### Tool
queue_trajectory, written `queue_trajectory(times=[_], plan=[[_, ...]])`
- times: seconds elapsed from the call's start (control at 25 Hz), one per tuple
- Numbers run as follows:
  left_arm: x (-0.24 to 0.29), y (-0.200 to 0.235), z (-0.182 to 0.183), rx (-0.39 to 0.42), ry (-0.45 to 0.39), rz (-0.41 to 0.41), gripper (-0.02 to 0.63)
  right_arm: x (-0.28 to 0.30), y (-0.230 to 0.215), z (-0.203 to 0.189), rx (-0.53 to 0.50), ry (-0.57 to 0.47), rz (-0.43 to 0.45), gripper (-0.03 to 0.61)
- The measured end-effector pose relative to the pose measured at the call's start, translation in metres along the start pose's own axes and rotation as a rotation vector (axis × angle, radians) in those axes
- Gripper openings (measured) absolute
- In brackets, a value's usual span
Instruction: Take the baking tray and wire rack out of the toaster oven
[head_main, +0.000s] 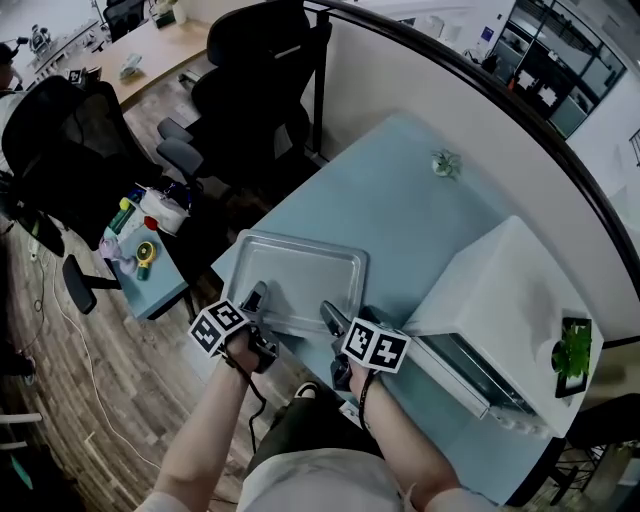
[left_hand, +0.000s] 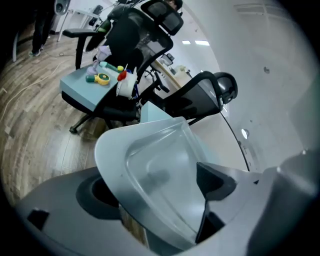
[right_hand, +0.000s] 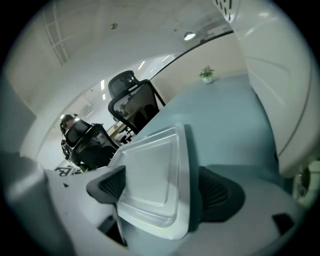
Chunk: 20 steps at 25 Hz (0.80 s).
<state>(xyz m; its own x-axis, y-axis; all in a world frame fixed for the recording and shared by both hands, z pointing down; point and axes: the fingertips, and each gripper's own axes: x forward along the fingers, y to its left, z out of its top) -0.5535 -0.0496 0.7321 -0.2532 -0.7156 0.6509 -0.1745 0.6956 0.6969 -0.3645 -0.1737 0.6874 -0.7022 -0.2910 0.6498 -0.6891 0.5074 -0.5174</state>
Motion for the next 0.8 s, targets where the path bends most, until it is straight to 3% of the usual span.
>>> queue_trajectory(times=[0.24,0.36,0.6,0.8], plan=[[-0.024,0.013,0.008,0.105,-0.051,0.095,0.468,-0.025,0.003,0.004,-0.009,-0.006,-0.004,0.477],[-0.047,0.009,0.010,0.117,-0.061,0.094,0.468,-0.049,0.013,0.009,-0.011,-0.013,0.030,0.476],[-0.105,-0.040,0.002,0.190,-0.059,0.000,0.465,-0.118,0.038,0.022,0.099,-0.038,0.144,0.474],[-0.145,-0.104,-0.010,0.269,-0.050,-0.134,0.465,-0.179,0.046,0.040,0.128,-0.102,0.188,0.463]])
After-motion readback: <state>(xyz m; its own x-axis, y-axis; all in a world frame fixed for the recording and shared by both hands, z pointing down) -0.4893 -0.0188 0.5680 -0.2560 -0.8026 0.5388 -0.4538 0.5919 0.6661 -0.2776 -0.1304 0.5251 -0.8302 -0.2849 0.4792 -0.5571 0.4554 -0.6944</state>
